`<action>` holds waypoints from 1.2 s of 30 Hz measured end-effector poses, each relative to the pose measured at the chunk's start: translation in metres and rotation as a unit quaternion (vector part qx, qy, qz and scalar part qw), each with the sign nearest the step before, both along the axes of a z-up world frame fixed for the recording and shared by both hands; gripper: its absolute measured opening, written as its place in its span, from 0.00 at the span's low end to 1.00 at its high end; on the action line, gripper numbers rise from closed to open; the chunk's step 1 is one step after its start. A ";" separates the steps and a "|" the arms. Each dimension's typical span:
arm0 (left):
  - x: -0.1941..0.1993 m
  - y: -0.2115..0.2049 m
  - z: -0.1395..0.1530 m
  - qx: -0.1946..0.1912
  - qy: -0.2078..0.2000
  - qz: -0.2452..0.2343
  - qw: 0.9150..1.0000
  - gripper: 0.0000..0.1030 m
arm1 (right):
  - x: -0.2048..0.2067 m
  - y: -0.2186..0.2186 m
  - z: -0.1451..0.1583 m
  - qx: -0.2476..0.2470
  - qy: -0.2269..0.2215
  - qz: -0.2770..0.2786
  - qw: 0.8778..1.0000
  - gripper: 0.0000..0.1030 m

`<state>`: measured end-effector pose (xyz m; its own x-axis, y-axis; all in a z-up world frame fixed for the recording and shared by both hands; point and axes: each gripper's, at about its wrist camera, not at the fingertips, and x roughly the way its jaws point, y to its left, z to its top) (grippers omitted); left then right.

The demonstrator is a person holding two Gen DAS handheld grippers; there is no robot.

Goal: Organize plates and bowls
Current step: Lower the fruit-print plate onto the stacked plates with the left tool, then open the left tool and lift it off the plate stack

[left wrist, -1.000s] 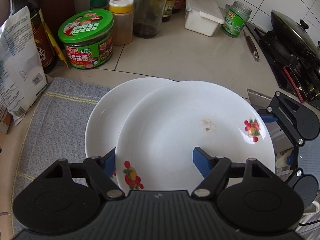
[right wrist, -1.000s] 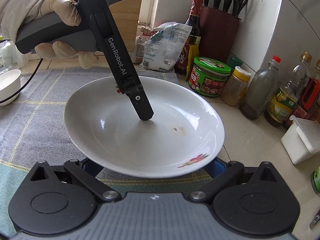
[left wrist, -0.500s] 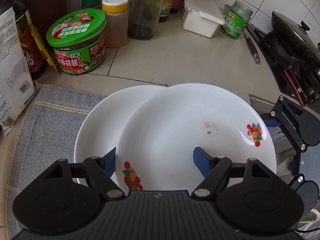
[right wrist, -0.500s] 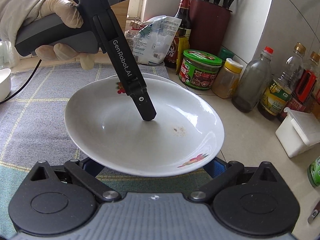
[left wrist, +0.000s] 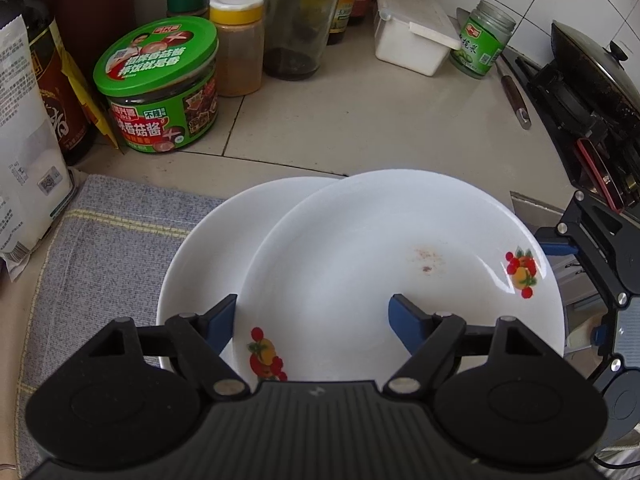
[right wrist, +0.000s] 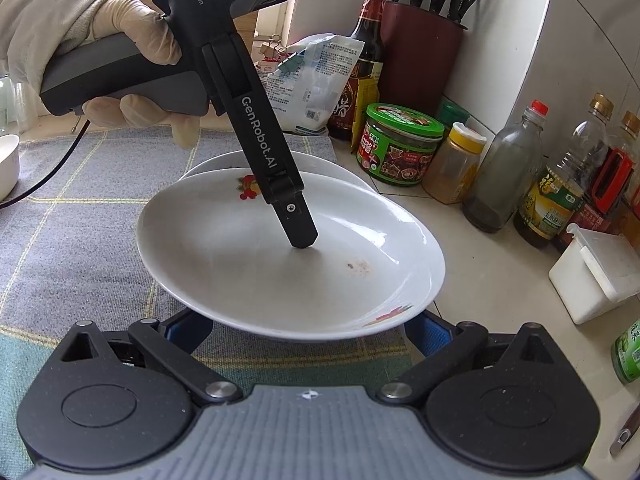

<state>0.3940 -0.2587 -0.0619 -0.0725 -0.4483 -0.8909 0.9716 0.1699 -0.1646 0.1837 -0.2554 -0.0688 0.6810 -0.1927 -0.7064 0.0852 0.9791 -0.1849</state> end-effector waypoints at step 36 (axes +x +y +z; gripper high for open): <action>0.008 0.019 0.019 -0.008 -0.047 0.027 0.999 0.84 | -0.005 0.000 0.004 0.008 -0.016 0.007 1.000 1.00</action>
